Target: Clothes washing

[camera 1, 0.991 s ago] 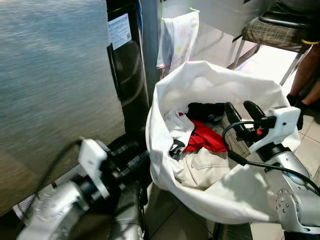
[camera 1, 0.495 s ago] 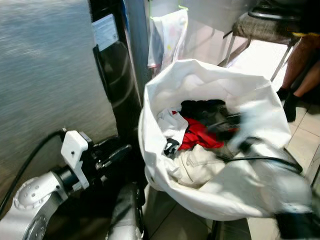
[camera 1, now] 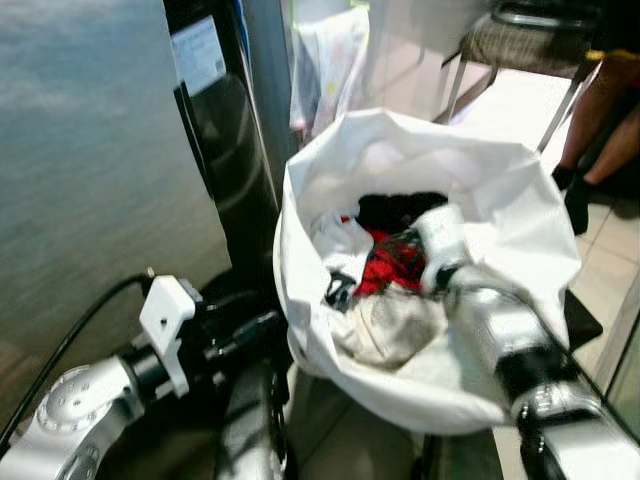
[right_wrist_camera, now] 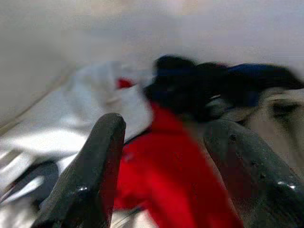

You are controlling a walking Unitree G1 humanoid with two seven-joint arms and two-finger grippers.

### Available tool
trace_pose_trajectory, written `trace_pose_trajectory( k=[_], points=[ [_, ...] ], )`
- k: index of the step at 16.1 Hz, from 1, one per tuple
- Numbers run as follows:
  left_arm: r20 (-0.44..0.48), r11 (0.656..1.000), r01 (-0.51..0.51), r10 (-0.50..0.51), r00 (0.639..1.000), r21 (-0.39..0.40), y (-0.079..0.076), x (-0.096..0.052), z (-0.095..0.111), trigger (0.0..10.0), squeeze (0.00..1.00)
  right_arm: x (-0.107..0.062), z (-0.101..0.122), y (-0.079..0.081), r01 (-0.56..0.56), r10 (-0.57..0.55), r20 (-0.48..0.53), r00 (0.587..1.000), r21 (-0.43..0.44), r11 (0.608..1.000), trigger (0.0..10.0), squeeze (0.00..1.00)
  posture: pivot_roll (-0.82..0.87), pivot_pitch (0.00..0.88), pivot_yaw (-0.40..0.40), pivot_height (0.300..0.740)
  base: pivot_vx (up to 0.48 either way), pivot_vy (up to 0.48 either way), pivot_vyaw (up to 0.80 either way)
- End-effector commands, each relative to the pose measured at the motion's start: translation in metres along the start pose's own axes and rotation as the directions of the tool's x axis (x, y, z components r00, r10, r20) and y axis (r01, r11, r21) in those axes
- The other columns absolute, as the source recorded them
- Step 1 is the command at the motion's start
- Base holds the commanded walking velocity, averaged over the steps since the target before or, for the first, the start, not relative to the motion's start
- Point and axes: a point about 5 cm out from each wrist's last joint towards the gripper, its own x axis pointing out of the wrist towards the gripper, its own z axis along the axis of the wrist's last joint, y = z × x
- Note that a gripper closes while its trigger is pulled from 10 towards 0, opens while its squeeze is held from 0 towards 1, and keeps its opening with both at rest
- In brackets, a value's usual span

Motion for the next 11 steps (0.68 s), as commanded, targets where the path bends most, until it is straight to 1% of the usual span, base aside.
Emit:
trace_pose_trajectory(
  k=[1,2,4,5,6,8,9,11],
  points=[
    [0.005,1.000,0.000,0.000,1.000,-0.001,-0.002,-0.002,0.006,10.0,0.00,0.003,-0.003,0.001,-0.010,0.010,0.010,1.000,0.026,1.000,10.0,0.00,0.09,0.184,0.082,0.538,0.000,0.000,0.00],
    [0.006,1.000,0.010,-0.010,1.000,0.002,-0.004,-0.004,0.011,10.0,0.00,0.006,0.001,0.002,-0.037,0.036,0.030,0.999,0.040,0.999,10.0,0.00,0.11,0.213,0.082,0.538,0.000,0.000,0.00],
    [-0.014,1.000,0.026,-0.026,1.000,0.013,-0.009,-0.012,0.018,10.0,0.00,0.012,0.008,0.017,-0.187,0.185,0.077,0.980,0.025,0.982,10.0,0.00,0.16,0.260,0.079,0.538,0.000,0.000,0.00],
    [-0.017,1.000,0.026,-0.026,1.000,0.014,-0.009,-0.013,0.020,10.0,0.00,0.013,0.009,0.019,-0.207,0.204,0.088,0.975,0.028,0.978,10.0,0.00,0.16,0.260,0.079,0.538,0.000,0.000,0.00],
    [-0.028,0.999,0.024,-0.024,0.999,0.021,-0.010,-0.017,0.022,10.0,0.00,0.014,0.011,0.023,-0.222,0.221,0.103,0.970,0.006,0.975,10.0,1.00,0.18,0.272,0.078,0.538,0.000,0.000,0.00],
    [-0.044,1.000,0.020,-0.019,0.999,0.024,-0.012,-0.024,0.026,10.0,0.00,0.016,0.014,0.030,-0.272,0.274,0.126,0.953,-0.030,0.962,10.0,1.00,0.20,0.289,0.079,0.538,0.000,0.000,0.00],
    [-0.053,0.999,0.022,-0.021,0.998,0.024,-0.014,-0.026,0.028,10.0,0.00,0.018,0.014,0.036,-0.296,0.301,0.122,0.946,-0.060,0.953,10.0,1.00,0.20,0.290,0.080,0.538,0.000,0.000,0.00],
    [-0.061,0.999,0.030,-0.028,0.998,0.024,-0.015,-0.027,0.029,10.0,0.00,0.020,0.004,0.047,-0.310,0.318,0.023,0.948,-0.166,0.936,10.0,1.00,0.21,0.291,0.081,0.538,0.000,0.000,0.00]
  ],
)
